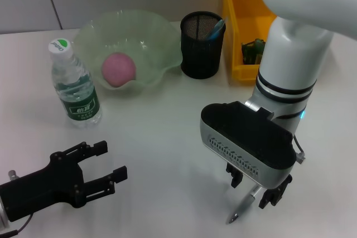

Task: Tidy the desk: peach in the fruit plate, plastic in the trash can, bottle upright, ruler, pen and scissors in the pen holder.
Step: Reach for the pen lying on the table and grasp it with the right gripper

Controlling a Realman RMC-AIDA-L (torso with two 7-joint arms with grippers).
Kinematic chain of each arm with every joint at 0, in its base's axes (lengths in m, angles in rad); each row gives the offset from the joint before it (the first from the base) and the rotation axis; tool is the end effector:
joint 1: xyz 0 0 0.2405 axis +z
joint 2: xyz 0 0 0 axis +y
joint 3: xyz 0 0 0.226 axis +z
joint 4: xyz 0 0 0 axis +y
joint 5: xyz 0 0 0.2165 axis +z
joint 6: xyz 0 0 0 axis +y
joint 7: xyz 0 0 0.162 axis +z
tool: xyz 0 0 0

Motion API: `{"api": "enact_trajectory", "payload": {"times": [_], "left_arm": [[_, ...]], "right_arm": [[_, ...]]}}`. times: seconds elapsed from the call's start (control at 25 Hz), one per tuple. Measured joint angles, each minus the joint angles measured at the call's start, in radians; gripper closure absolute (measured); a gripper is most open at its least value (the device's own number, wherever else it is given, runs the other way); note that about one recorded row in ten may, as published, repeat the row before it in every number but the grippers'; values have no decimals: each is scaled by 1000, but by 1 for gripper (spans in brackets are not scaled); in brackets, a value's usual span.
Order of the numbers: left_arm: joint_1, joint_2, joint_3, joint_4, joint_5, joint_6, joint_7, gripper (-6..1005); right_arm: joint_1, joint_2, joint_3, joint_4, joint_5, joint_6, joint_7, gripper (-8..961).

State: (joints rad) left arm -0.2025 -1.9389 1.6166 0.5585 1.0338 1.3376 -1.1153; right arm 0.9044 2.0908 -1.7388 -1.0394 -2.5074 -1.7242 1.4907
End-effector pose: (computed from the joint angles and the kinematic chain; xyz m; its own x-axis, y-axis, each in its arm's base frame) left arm -0.2738 0.2568 -0.0378 0.7054 0.3536 0.6143 0.5333 -0.8356 -0.1315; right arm 0.1342 0.3043 -0.0710 0.6307 0.6406 0.4380 0.3942 -0.7506 0.5303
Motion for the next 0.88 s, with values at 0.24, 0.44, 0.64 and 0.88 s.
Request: {"api": "enact_trajectory", "payload": {"times": [0.24, 0.44, 0.64, 0.88], "left_arm": [[0, 0, 0, 0, 0, -1, 0, 198], [1, 3, 0, 0, 0, -4, -10, 198], [2, 5, 0, 0, 0, -3, -12, 198], [2, 5, -1, 0, 0, -3, -12, 198]], "right_arm": [[-6, -1, -14, 8, -1, 21, 0, 328], [-7, -3, -15, 17, -1, 25, 0, 401], [-8, -3, -15, 24, -20, 33, 1, 415], [-11, -2, -25, 29, -24, 51, 2, 454]]}}
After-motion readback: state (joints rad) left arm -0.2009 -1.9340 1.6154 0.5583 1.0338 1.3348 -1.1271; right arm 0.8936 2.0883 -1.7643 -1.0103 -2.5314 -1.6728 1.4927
